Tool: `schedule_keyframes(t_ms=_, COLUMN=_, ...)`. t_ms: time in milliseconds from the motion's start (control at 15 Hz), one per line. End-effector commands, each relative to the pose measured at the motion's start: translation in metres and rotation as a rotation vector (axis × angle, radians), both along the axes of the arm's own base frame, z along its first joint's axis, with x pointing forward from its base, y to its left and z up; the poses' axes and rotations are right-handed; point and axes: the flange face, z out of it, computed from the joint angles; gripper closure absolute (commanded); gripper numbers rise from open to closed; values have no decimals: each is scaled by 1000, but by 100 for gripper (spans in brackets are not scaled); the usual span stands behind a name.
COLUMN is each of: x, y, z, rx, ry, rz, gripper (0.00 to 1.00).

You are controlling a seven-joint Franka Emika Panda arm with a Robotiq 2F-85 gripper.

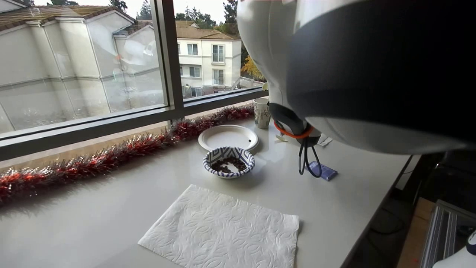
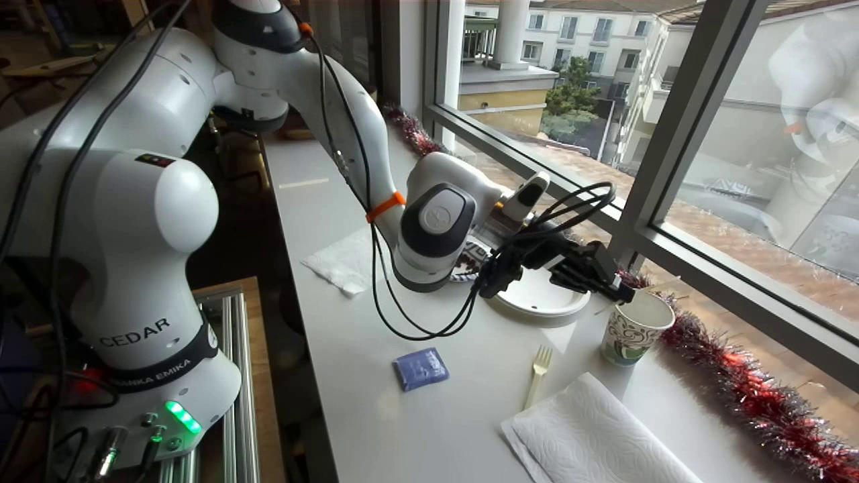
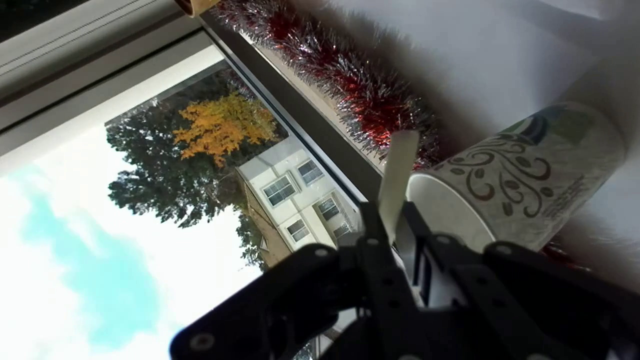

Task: Use the white spoon to place the contents in the bowl into the coffee cup on the right.

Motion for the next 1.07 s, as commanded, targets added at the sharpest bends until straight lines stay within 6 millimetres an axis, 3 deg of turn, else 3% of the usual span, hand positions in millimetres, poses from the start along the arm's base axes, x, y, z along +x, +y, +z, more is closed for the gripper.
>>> schedule_keyframes(t_ms=0, x=-7, y=4, z=-6, rx=-144, ry=5, rz=76, gripper=97)
schedule_keyframes(t_ms=733, x=-18, y=-7, z=-20, rx=-318, ry=19, rz=141, gripper=97)
schedule_keyframes(t_ms=1000, x=-18, y=-1, z=-6, rx=-245, ry=20, rz=122, gripper=97)
